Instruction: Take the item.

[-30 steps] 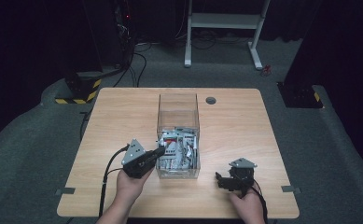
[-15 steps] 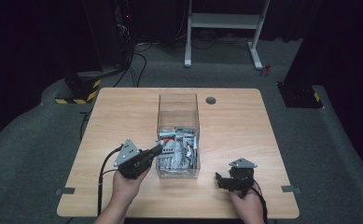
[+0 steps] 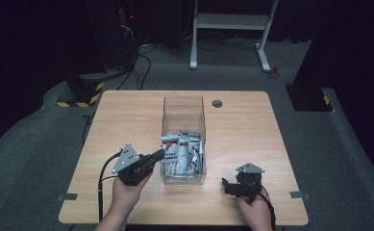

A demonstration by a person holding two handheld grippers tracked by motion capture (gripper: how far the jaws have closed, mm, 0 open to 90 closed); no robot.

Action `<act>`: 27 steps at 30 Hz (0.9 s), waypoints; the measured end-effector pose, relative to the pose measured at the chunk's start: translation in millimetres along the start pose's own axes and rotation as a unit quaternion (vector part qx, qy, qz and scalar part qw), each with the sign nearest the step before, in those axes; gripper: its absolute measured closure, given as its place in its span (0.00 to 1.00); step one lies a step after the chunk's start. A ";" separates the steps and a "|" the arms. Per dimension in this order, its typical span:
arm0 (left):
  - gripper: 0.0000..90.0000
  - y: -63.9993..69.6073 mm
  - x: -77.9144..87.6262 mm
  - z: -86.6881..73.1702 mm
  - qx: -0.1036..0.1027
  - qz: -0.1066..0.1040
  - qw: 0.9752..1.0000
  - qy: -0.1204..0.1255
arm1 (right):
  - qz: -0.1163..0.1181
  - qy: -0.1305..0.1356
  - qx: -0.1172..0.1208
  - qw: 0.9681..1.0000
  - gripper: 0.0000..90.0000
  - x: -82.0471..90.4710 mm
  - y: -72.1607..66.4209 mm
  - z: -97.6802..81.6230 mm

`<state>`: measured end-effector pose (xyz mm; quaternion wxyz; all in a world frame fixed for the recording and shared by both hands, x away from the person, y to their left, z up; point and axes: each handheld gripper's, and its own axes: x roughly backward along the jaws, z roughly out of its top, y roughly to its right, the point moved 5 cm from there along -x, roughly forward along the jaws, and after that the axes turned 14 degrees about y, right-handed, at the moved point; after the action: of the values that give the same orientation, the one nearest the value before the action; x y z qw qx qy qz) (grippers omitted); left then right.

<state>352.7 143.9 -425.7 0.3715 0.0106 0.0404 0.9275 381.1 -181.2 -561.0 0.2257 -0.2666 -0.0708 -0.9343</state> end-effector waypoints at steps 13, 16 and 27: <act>1.00 -13.3 12.7 1.8 -0.006 0.025 1.000 -0.002 | 0.000 0.000 -0.002 1.000 0.09 0.1 -0.2 -0.1; 1.00 -17.4 16.0 2.7 -0.008 0.033 0.999 -0.001 | 0.000 0.000 0.000 1.000 0.09 0.1 0.0 0.0; 1.00 -37.1 30.9 6.0 -0.009 0.067 0.998 0.006 | 0.002 0.000 0.001 1.000 0.09 0.1 0.0 -0.1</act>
<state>356.1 192.4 -423.1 0.3080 0.0039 0.0335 0.9508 380.9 -181.2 -561.0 0.2275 -0.2664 -0.0709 -0.9339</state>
